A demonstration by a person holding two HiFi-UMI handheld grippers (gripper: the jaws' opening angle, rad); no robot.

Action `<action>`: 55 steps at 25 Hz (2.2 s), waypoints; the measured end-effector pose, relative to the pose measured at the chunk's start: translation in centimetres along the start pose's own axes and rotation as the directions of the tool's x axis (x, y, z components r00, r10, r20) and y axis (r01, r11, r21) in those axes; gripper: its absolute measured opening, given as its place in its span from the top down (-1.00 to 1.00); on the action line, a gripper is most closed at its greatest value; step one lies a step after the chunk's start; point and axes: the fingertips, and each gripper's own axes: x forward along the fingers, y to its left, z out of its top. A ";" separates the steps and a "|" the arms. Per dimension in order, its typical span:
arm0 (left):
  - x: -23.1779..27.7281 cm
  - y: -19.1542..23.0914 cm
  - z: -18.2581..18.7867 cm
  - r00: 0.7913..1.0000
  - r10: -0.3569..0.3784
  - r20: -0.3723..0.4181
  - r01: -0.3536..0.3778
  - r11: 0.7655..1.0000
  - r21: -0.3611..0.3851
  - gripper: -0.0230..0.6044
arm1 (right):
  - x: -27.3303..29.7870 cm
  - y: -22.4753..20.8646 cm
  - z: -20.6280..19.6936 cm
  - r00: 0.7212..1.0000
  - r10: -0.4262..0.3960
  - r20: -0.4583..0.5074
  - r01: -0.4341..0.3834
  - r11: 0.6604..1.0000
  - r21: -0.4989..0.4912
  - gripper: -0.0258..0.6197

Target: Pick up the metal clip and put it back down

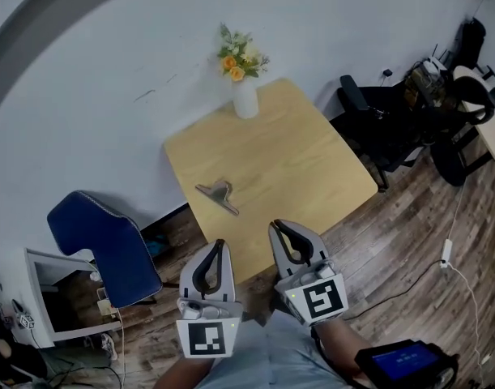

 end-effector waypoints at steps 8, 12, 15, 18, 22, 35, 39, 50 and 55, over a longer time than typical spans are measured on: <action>3.1 2.3 0.7 0.998 0.064 0.005 -0.064 0.998 -0.003 0.87 | 4.9 -1.7 2.1 0.996 0.059 0.059 -0.057 0.998 -0.028 0.76; 5.2 4.7 -0.1 0.998 0.069 -0.008 -0.070 0.997 -0.024 0.87 | 7.9 -1.8 0.8 0.998 0.050 -0.033 -0.051 0.998 -0.028 0.76; 7.2 7.0 -0.5 0.998 0.064 -0.018 -0.064 0.998 -0.025 0.87 | 10.8 -1.8 0.4 0.997 0.058 -0.058 -0.059 0.998 -0.030 0.76; 9.0 9.0 -1.9 0.997 0.061 -0.041 -0.063 0.997 -0.049 0.87 | 13.7 -1.5 -0.6 0.996 0.075 -0.046 -0.076 0.997 -0.021 0.76; 11.3 11.5 -4.8 0.994 0.053 -0.098 -0.060 0.995 -0.076 0.87 | 17.2 -1.4 -3.9 0.986 0.095 -0.134 -0.096 0.995 -0.002 0.76; 17.8 17.8 -16.6 0.951 0.009 -0.308 -0.055 0.989 -0.141 0.87 | 27.1 -1.8 -15.9 0.938 0.172 -0.303 -0.132 0.980 0.147 0.76; 18.0 19.1 -20.2 0.917 0.010 -0.398 -0.089 0.980 -0.180 0.87 | 28.2 -1.4 -20.0 0.898 0.201 -0.392 -0.130 0.971 0.200 0.76; 18.6 21.9 -26.4 0.885 0.017 -0.465 -0.132 0.968 -0.215 0.87 | 30.6 -0.4 -26.3 0.844 0.249 -0.475 -0.141 0.957 0.252 0.76; 18.9 21.8 -26.5 0.882 0.025 -0.471 -0.143 0.966 -0.216 0.87 | 30.7 -0.6 -26.1 0.835 0.281 -0.473 -0.164 0.948 0.274 0.76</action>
